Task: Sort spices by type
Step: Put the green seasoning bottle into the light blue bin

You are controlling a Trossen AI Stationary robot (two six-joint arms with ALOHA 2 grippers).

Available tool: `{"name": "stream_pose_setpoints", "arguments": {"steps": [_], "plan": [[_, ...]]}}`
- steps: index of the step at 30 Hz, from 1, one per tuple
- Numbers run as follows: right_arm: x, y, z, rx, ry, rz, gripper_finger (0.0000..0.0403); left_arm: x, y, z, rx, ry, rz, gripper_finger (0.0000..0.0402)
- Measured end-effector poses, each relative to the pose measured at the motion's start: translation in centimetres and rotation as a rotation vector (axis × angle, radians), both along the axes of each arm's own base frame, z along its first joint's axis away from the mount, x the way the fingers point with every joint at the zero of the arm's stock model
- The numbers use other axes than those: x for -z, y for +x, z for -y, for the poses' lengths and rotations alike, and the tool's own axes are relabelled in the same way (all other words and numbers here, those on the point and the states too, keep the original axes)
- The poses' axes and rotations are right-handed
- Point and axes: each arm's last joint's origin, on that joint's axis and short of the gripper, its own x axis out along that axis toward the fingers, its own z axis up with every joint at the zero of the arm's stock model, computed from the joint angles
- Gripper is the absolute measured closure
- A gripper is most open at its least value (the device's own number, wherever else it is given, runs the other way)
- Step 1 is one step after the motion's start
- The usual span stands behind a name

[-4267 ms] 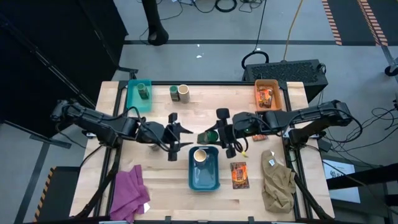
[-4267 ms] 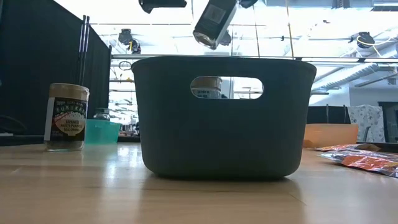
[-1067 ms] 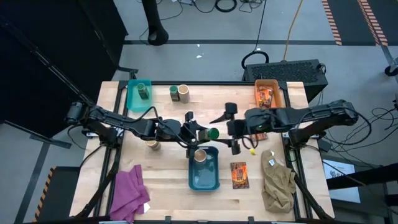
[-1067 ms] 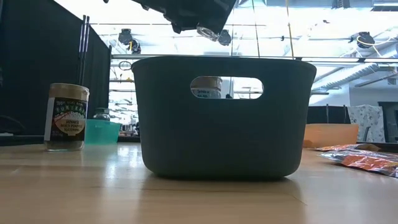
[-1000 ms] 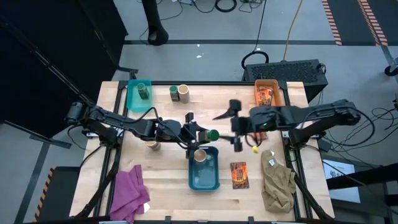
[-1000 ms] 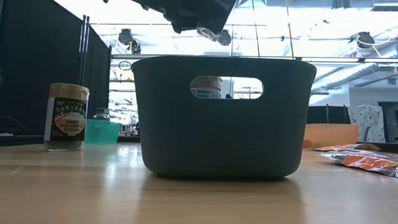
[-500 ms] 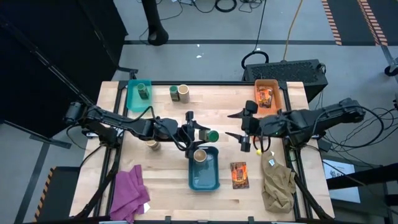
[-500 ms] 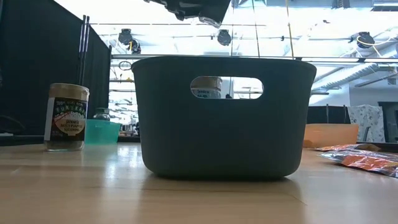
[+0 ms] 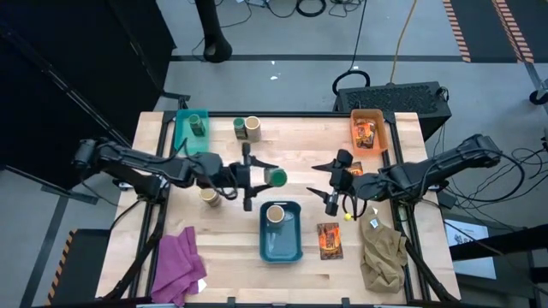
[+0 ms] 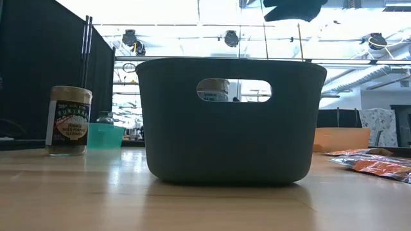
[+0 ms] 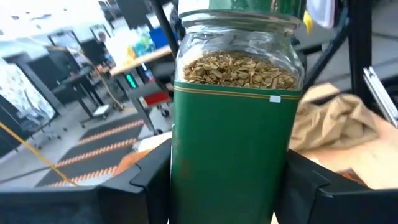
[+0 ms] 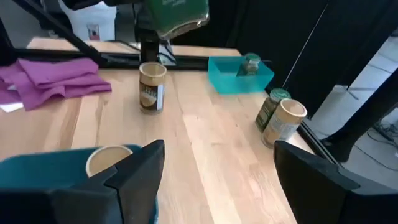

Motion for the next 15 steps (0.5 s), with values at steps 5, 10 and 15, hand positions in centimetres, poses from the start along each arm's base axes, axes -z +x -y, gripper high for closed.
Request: {"name": "stream_pose_setpoints", "arguments": {"steps": [5,10,15], "plan": [[0.2,0.3,0.0,-0.021,-0.036,0.072,0.0117,1.5,-2.0,-0.3,0.005,0.015,0.101,0.0198],[-0.1,0.8,0.3,-0.023,-0.084,0.151,0.0117,2.2,-3.4,-0.5,0.185,0.076,0.111,0.0198],[0.3,2.2,0.4,-0.019,-0.131,0.179,0.0117,3.3,-3.9,-1.4,0.249,0.099,0.086,0.0198]]}}
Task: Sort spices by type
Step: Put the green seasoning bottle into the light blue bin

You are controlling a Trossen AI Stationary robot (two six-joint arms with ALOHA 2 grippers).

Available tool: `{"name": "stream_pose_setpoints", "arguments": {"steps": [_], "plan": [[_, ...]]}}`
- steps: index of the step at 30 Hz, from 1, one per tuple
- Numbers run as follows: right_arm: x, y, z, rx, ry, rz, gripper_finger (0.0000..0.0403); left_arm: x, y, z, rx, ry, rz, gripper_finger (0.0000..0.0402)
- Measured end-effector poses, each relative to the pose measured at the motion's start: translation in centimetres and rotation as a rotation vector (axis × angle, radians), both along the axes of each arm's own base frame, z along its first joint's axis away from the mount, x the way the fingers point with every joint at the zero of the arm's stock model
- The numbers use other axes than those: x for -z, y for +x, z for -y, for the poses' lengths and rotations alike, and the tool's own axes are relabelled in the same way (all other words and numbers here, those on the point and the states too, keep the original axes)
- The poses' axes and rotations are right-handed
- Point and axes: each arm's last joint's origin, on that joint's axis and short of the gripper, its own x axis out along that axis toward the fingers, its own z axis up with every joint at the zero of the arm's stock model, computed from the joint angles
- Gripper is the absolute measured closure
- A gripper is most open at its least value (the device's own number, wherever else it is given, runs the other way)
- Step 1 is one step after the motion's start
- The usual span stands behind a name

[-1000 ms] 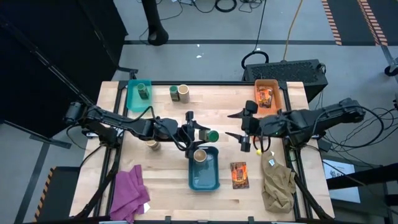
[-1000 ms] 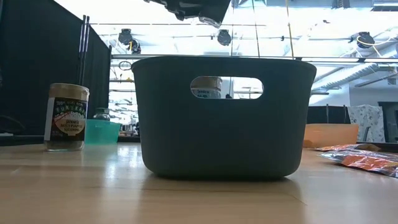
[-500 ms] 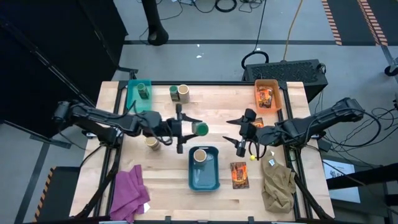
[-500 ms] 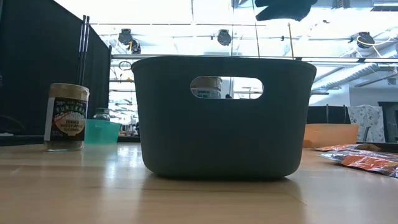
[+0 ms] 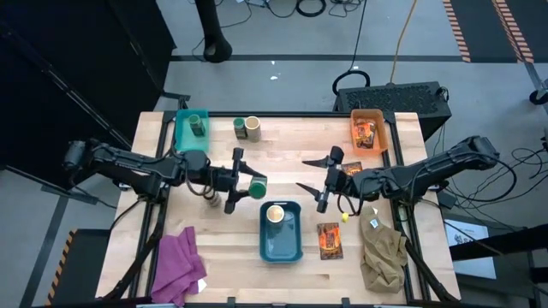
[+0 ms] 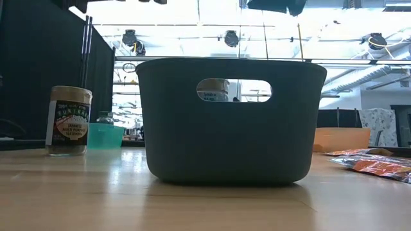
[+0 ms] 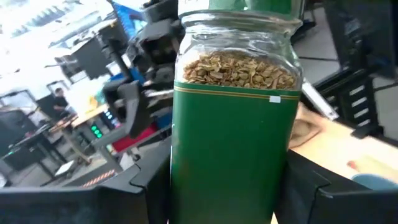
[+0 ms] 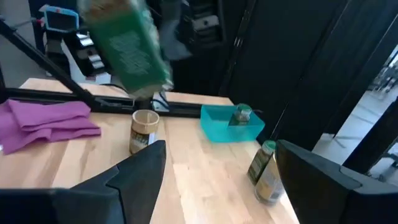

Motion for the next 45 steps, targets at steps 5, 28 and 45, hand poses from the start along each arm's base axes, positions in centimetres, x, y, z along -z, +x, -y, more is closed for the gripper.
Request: {"name": "stream_pose_setpoints", "arguments": {"steps": [5,28,45], "plan": [[1.4,2.0,-0.2,0.006,-0.052,0.001,0.0117,0.2,0.1,-1.3,-0.055,-0.047,-0.016,0.0198],[0.3,4.0,0.6,-0.192,-0.090,0.240,0.0117,0.4,0.4,-1.7,-0.037,-0.069,-0.011,0.0198],[0.5,6.1,0.8,-0.219,-0.110,0.211,0.0117,1.8,3.2,-1.2,0.017,-0.126,-0.019,0.0198]]}}
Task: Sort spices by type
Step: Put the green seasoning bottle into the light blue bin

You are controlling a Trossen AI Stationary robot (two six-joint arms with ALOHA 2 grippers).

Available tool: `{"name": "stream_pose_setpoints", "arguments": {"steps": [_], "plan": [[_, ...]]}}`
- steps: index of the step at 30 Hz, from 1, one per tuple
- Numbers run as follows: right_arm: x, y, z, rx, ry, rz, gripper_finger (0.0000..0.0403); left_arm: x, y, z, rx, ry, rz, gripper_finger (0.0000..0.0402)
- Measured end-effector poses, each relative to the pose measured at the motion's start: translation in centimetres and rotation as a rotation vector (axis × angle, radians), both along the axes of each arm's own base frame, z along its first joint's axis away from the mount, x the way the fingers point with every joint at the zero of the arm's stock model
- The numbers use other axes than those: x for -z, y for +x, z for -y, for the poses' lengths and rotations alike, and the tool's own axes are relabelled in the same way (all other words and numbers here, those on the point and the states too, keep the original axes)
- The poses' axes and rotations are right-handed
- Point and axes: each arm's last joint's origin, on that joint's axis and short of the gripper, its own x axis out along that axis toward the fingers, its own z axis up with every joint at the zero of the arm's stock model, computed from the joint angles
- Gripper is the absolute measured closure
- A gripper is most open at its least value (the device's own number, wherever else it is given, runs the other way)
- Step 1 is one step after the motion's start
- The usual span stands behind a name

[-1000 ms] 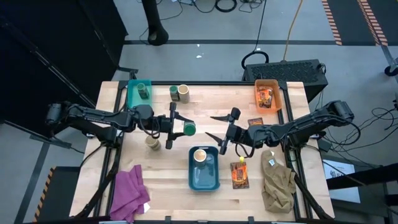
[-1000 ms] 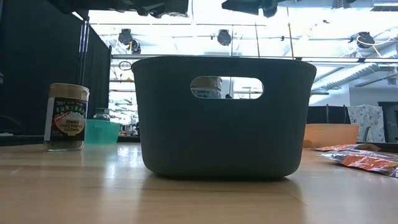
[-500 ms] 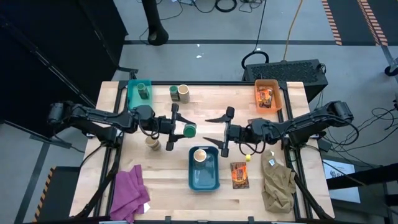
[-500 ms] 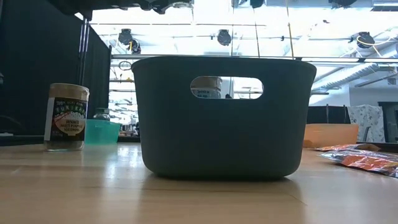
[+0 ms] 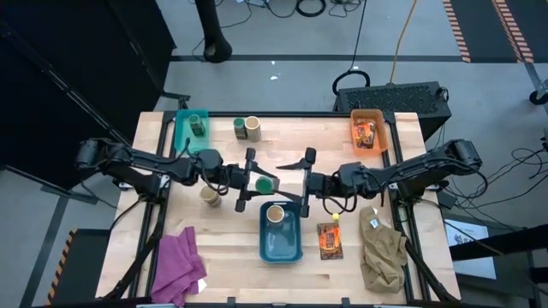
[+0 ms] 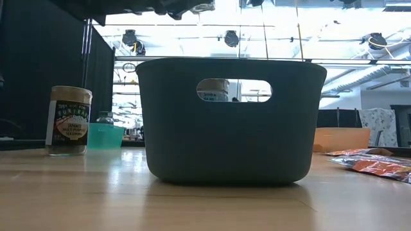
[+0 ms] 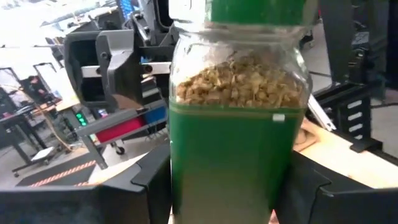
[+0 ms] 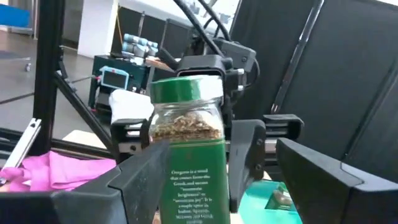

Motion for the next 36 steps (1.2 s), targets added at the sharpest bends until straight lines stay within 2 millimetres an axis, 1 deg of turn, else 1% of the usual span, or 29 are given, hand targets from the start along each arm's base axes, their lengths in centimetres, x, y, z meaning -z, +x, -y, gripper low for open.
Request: {"name": "stream_pose_setpoints", "arguments": {"steps": [3,12,17,19,21,27,36], "plan": [[0.3,0.2,0.1,0.005,-0.003,-0.014,0.0117,0.3,0.2,0.0,-0.005,-0.002,-0.007,0.0198],[0.3,0.2,0.1,0.020,-0.017,-0.024,0.0117,0.2,0.1,0.0,-0.031,-0.025,-0.007,0.0198],[0.2,-0.6,0.0,0.067,-0.010,-0.092,0.0117,0.7,0.0,-0.3,-0.148,0.023,-0.072,0.0198],[0.5,-1.1,-0.2,0.051,0.016,-0.147,0.0117,0.7,-0.1,-0.5,-0.215,0.053,-0.094,0.0198],[0.4,-1.2,-0.3,0.038,0.044,-0.151,0.0117,0.9,-0.2,-0.7,-0.249,0.071,-0.128,0.0198],[0.7,-1.0,-0.2,0.062,0.034,-0.164,0.0117,0.9,-0.2,-0.6,-0.199,0.086,-0.125,0.0198],[0.5,-1.0,0.4,0.078,0.035,-0.144,0.0117,0.5,-0.2,-0.5,-0.162,0.056,-0.084,0.0198]]}}
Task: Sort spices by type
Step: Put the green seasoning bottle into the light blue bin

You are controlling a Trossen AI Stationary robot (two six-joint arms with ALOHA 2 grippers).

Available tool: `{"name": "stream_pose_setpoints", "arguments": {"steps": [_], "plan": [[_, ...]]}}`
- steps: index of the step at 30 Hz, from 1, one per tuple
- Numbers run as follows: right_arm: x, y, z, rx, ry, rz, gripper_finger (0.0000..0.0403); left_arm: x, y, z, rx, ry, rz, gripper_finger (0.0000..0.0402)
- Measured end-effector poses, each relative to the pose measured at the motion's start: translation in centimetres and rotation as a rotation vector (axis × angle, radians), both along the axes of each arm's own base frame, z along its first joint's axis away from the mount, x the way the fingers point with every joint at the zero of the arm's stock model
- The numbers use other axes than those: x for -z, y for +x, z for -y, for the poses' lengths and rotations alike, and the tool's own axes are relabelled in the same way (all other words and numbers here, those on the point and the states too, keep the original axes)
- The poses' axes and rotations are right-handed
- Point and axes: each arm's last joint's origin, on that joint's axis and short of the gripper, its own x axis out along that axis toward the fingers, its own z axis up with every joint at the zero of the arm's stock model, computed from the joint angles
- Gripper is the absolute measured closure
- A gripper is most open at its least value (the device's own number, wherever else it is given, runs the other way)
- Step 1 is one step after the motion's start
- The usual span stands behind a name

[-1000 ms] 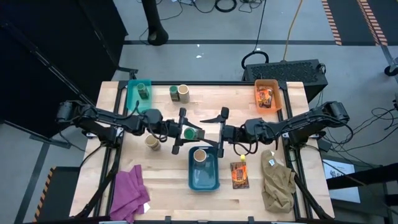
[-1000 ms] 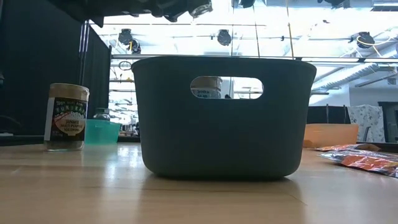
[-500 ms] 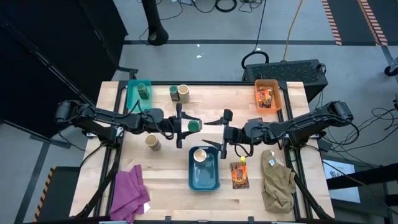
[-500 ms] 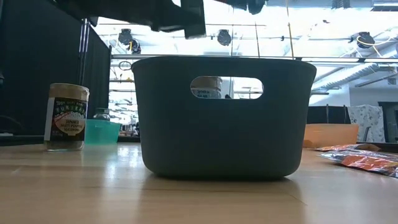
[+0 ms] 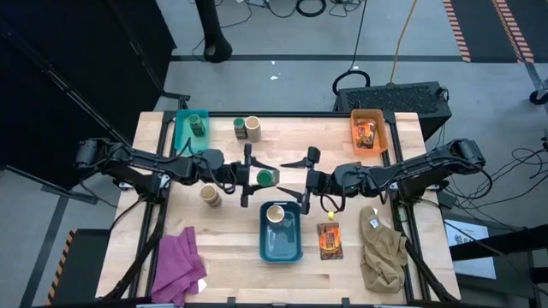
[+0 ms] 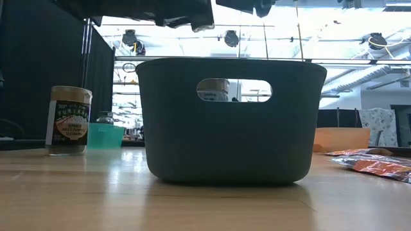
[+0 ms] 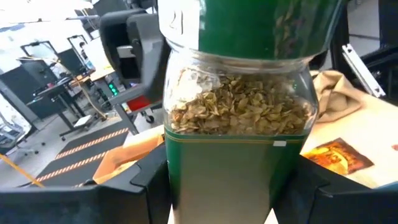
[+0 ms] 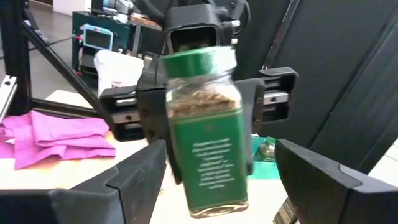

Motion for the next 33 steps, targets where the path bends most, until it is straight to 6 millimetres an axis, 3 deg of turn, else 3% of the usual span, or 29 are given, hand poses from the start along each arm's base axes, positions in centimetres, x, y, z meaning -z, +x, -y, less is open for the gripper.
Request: {"name": "stream_pose_setpoints", "arguments": {"steps": [11,19,26,30,33], "plan": [[0.2,0.7,0.3,-0.034,0.005,0.027,0.0117,-0.3,0.0,0.0,0.000,-0.029,0.028,0.0198],[0.2,3.1,0.7,-0.010,-0.011,-0.065,0.0117,0.4,0.4,0.1,0.027,-0.029,0.000,0.0198],[-0.2,3.7,0.7,-0.012,-0.037,-0.129,0.0118,0.8,0.4,0.1,0.044,-0.023,-0.023,0.0198],[-0.1,3.7,0.7,-0.013,-0.040,-0.130,0.0140,0.7,0.4,0.1,0.043,-0.024,-0.022,0.0198],[-0.1,3.7,0.7,-0.014,-0.043,-0.136,0.0184,0.7,0.4,0.1,0.037,-0.032,-0.020,0.0197]]}}
